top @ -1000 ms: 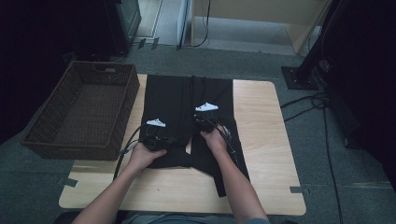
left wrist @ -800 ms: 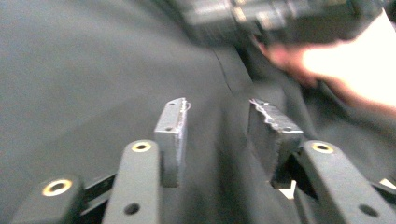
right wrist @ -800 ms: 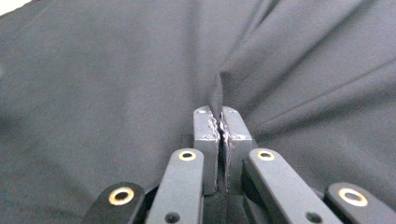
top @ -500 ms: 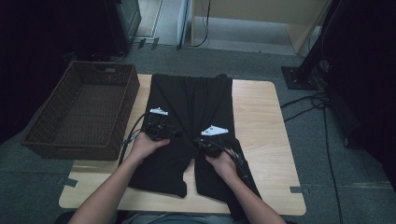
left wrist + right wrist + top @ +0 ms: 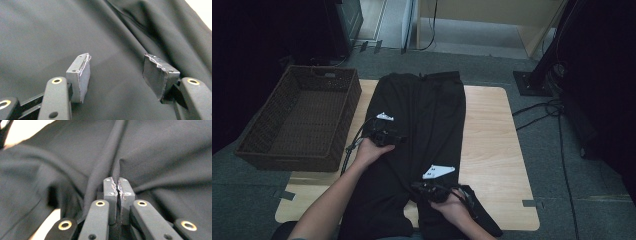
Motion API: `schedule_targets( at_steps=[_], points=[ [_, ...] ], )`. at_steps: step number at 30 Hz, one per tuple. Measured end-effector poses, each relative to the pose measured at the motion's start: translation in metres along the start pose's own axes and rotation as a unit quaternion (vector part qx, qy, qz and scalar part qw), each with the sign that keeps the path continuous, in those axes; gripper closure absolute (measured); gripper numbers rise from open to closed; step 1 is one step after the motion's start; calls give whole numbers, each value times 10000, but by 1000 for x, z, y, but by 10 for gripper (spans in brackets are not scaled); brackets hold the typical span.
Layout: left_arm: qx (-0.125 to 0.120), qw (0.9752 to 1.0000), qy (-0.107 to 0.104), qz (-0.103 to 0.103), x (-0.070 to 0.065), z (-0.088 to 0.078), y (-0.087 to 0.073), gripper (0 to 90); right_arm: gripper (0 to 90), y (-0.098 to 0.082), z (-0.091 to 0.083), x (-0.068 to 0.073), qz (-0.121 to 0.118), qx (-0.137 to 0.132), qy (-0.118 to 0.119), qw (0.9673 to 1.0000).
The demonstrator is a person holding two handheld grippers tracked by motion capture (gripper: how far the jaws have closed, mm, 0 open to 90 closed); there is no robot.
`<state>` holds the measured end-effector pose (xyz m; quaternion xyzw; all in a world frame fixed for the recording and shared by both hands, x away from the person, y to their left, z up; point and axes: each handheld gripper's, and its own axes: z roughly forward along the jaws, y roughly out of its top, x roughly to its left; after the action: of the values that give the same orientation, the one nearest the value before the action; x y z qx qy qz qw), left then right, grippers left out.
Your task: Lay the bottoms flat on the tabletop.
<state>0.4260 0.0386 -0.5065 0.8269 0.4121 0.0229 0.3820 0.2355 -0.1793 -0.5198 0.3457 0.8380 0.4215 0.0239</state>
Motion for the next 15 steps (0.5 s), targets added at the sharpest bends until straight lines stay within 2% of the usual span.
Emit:
schedule_targets(
  at_steps=[2, 3, 5, 7, 9, 13, 14, 15],
  points=[
    [-55, 10000, -36, -9, 1, -1, -2, 395, 856, -1, 1, 5, -112, -25, -16, 9999],
    [-106, 9999, -21, -5, 1, -1, -3, 397, 832, 0, 2, 4, -63, -32, -42, 10000],
    [-185, 9998, 55, 87, -1, -1, -7, 413, 699, 3, 2, 0, -13, -75, -74, 9999],
    [-249, 9995, 114, 133, -2, -2, -10, 448, 635, 7, -2, -5, 95, -196, -75, 9997],
    [-253, 9995, 113, 178, -1, -3, -12, 485, 599, 15, -12, -12, 180, -549, -187, 9982],
    [-252, 9997, -29, -5, -2, -6, -15, 516, 580, 29, -28, -33, 458, -875, -511, 9938],
    [-206, 9998, -49, 15, -4, -6, -15, 519, 573, 32, -30, -40, 517, -911, -602, 9927],
    [-110, 9999, -38, 118, -6, -8, -15, 519, 567, 34, -31, -48, 569, -952, -696, 9914]
  ],
)
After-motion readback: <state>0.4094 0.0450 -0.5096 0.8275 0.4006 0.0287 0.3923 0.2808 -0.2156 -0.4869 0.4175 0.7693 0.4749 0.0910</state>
